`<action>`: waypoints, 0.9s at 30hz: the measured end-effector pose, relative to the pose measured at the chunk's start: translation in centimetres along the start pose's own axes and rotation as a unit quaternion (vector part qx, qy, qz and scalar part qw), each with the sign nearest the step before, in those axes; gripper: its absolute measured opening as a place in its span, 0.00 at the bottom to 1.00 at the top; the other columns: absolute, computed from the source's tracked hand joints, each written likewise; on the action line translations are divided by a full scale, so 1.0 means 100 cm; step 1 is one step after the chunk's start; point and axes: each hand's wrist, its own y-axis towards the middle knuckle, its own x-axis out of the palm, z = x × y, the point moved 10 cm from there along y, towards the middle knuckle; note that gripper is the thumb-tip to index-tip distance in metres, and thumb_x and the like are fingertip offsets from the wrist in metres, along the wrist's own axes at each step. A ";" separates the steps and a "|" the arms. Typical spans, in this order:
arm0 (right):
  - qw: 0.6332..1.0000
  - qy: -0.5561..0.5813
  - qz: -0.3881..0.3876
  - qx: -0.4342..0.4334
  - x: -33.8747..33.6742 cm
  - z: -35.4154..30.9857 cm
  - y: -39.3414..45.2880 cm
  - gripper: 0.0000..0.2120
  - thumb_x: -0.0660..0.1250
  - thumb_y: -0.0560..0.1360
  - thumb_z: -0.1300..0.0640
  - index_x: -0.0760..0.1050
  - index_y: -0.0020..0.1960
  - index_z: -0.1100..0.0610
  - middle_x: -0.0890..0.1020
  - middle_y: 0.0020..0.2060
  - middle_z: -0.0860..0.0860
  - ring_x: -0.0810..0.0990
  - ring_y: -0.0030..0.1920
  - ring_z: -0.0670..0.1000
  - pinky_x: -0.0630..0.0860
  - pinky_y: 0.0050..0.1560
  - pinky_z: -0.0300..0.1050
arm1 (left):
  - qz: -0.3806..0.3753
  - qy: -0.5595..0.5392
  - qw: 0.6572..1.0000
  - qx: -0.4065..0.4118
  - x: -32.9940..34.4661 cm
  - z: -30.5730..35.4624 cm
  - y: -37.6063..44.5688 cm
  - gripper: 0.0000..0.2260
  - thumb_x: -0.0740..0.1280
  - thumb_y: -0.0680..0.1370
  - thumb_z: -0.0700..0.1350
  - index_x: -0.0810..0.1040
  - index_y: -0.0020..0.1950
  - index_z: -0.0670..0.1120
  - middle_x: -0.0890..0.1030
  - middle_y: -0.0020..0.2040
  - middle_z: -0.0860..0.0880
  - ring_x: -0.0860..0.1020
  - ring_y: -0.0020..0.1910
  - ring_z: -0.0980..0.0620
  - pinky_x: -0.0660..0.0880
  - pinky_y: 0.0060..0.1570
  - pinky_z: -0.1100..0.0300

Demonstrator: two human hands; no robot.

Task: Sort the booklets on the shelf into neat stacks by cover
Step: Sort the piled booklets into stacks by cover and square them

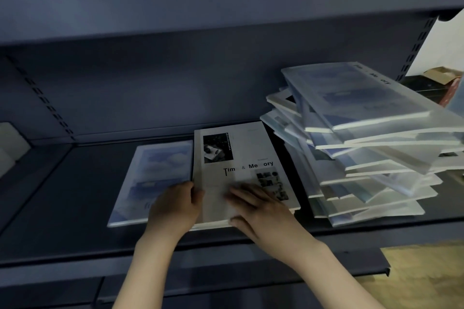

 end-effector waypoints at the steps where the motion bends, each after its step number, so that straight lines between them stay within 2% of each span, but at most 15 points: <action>1: 1.000 -0.004 0.002 0.002 -0.001 -0.001 0.001 0.20 0.57 0.74 0.45 0.77 0.59 0.53 0.78 0.59 0.48 0.76 0.60 0.52 0.73 0.60 0.48 | -0.003 0.002 1.000 -0.003 0.000 0.000 0.000 0.13 0.55 0.80 0.54 0.75 0.43 0.50 0.77 0.40 0.52 0.75 0.42 0.51 0.69 0.38 0.58; 11: 0.999 -0.001 -0.029 0.016 -0.004 -0.002 0.003 0.21 0.55 0.73 0.44 0.79 0.57 0.51 0.80 0.57 0.47 0.78 0.58 0.51 0.76 0.57 0.47 | -0.002 -0.005 1.000 -0.004 0.000 0.001 -0.001 0.13 0.56 0.79 0.55 0.76 0.45 0.50 0.78 0.44 0.51 0.76 0.42 0.52 0.71 0.39 0.58; 14: 0.999 -0.013 -0.033 0.022 -0.008 -0.004 0.003 0.21 0.54 0.74 0.44 0.79 0.57 0.50 0.80 0.57 0.47 0.78 0.59 0.51 0.75 0.57 0.48 | 0.014 -0.016 1.000 0.005 -0.007 0.005 -0.002 0.11 0.56 0.79 0.55 0.75 0.50 0.51 0.77 0.45 0.52 0.75 0.44 0.53 0.73 0.41 0.57; 17: 0.999 0.010 -0.009 0.032 -0.028 -0.005 0.008 0.18 0.56 0.75 0.46 0.79 0.56 0.53 0.80 0.57 0.49 0.78 0.59 0.52 0.78 0.54 0.49 | 0.058 -0.036 0.997 0.023 -0.027 0.017 0.000 0.12 0.57 0.80 0.52 0.73 0.57 0.49 0.76 0.49 0.50 0.76 0.46 0.51 0.75 0.44 0.56; 21: 0.994 0.051 0.090 0.045 -0.093 -0.005 0.026 0.16 0.57 0.76 0.51 0.78 0.57 0.55 0.79 0.57 0.51 0.78 0.57 0.53 0.79 0.50 0.48 | 0.120 -0.046 0.990 0.054 -0.065 0.041 0.006 0.13 0.58 0.80 0.50 0.73 0.62 0.48 0.78 0.56 0.47 0.76 0.49 0.50 0.70 0.43 0.60; 24: 0.986 0.023 0.155 0.064 -0.144 0.004 0.039 0.18 0.57 0.75 0.51 0.79 0.57 0.57 0.80 0.57 0.53 0.78 0.56 0.56 0.78 0.52 0.48 | 0.152 -0.046 0.983 0.095 -0.088 0.062 0.010 0.11 0.59 0.80 0.49 0.76 0.57 0.46 0.80 0.53 0.46 0.77 0.49 0.48 0.70 0.44 0.57; 25: 0.985 0.004 0.151 0.081 -0.155 0.010 0.044 0.19 0.57 0.75 0.50 0.78 0.59 0.57 0.78 0.59 0.54 0.77 0.58 0.58 0.76 0.55 0.50 | 0.160 -0.049 0.980 0.109 -0.092 0.068 0.012 0.11 0.60 0.79 0.48 0.77 0.55 0.45 0.81 0.51 0.46 0.78 0.49 0.47 0.72 0.44 0.57; 27: 0.984 -0.038 0.078 0.153 -0.162 0.032 0.054 0.21 0.56 0.76 0.48 0.71 0.67 0.54 0.71 0.66 0.55 0.68 0.67 0.58 0.67 0.65 0.52 | 0.170 -0.064 0.975 0.126 -0.098 0.078 0.013 0.10 0.61 0.79 0.48 0.78 0.52 0.44 0.82 0.48 0.46 0.79 0.47 0.46 0.73 0.42 0.56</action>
